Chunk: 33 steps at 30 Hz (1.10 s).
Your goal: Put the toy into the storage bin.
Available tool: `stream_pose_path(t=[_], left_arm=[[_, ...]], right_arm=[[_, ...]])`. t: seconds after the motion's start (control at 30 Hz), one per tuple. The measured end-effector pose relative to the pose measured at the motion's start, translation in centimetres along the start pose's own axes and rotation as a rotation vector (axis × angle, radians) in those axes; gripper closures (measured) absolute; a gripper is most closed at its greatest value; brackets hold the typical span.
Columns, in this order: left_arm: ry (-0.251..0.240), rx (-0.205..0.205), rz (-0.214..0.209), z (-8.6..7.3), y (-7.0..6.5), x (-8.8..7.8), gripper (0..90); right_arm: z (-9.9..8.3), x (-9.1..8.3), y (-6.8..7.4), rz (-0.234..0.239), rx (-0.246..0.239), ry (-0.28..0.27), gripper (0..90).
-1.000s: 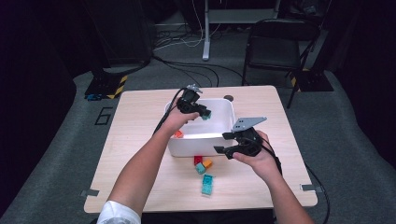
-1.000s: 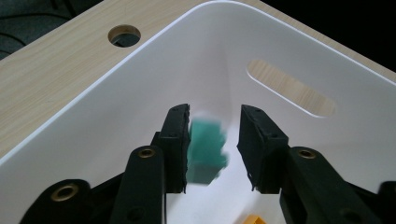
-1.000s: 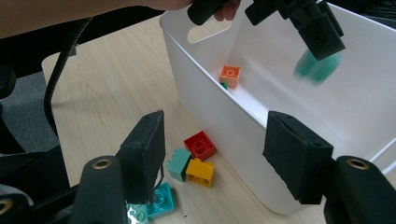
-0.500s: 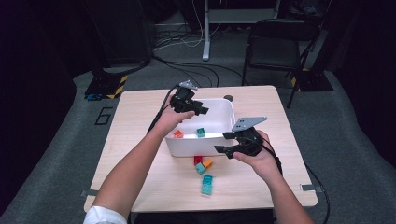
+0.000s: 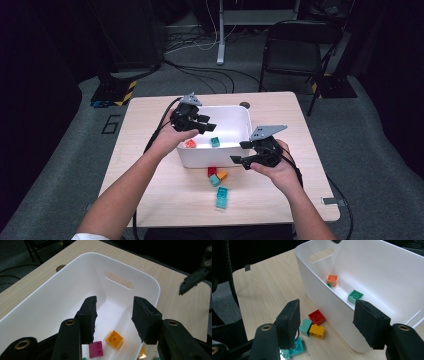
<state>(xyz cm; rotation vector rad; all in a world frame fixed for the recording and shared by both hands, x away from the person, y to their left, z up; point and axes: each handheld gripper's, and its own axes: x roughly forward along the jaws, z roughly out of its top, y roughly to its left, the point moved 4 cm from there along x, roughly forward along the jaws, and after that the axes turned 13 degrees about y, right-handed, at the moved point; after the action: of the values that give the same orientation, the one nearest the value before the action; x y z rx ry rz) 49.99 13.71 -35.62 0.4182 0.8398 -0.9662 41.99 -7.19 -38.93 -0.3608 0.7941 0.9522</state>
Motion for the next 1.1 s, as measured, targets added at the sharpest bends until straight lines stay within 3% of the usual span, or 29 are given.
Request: stream_pose_path(t=[0.2, 0.5, 0.73, 1.1], left_arm=[[-0.008, 0.023, -0.015, -1.3, -1.2, -0.9, 54.3], [-0.027, 0.023, -0.021, -3.6, -2.5, -1.3, 54.3], [-0.029, 0.004, -0.054, -5.1, -3.5, -0.6, 54.4], [-0.009, 0.006, -0.061, -7.7, -4.6, 1.2, 55.3]], right_arm=[[0.0, 0.0, 0.0, -0.001, -0.005, 0.0, 37.4], [0.0, -0.1, 0.1, -0.002, -0.001, 0.001, 37.5], [0.0, -0.1, 0.1, -0.002, -0.005, -0.001, 37.4], [0.0, -0.3, 0.0, -0.003, 0.002, -0.006, 37.4]])
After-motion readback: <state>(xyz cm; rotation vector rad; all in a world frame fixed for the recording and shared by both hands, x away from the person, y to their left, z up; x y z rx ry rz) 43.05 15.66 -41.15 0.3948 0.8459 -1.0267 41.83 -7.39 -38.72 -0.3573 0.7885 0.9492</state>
